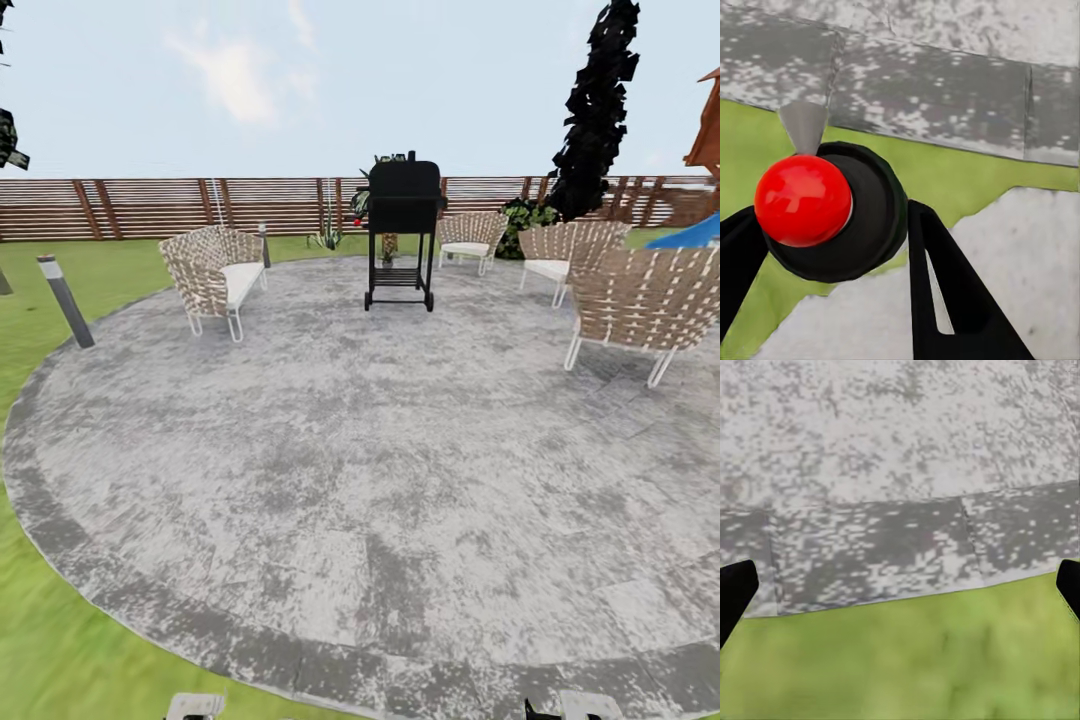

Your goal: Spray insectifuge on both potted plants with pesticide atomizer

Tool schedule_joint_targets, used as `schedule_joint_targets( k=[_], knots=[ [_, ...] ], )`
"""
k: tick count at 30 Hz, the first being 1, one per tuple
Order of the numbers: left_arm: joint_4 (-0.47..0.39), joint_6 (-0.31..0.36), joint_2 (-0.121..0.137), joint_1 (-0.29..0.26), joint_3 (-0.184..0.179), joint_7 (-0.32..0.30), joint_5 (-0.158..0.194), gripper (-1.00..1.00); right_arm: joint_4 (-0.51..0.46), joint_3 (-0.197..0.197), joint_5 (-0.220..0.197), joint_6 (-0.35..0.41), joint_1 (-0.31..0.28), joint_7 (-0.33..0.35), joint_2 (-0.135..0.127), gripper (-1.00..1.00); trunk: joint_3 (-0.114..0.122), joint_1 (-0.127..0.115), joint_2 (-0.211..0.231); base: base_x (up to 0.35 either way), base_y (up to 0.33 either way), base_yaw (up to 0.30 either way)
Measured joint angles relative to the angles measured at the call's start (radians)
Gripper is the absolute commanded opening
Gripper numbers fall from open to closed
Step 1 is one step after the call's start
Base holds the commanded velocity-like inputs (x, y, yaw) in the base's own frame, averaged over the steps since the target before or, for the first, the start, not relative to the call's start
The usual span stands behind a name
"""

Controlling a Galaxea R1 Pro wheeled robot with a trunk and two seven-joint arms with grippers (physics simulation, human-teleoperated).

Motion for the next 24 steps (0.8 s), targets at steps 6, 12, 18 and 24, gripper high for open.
schedule_joint_targets(
  k=[6,12,18,24],
  knots=[
    [0.0,0.0,0.0,0.0,-0.001,0.0,0.0,-1.0,0.0,0.0,0.0,0.0,0.0,0.0,0.0,1.0,0.0,0.0,0.0,0.339,0.0,0.0],
    [0.0,0.0,0.0,0.0,-0.001,0.0,0.0,-1.0,0.0,0.0,0.0,0.0,0.0,0.0,0.0,1.0,0.0,0.0,0.0,0.339,0.0,0.0],
    [0.0,0.0,0.0,0.0,-0.001,0.0,0.0,-1.0,0.0,0.0,0.0,0.0,0.0,0.0,0.0,1.0,0.0,0.0,0.0,0.339,0.0,0.0],
    [0.0,0.0,0.0,0.001,-0.001,0.0,0.0,-1.0,0.0,0.0,0.0,0.0,0.0,0.0,0.0,1.0,0.0,0.0,0.0,0.339,0.0,0.0]
  ],
)
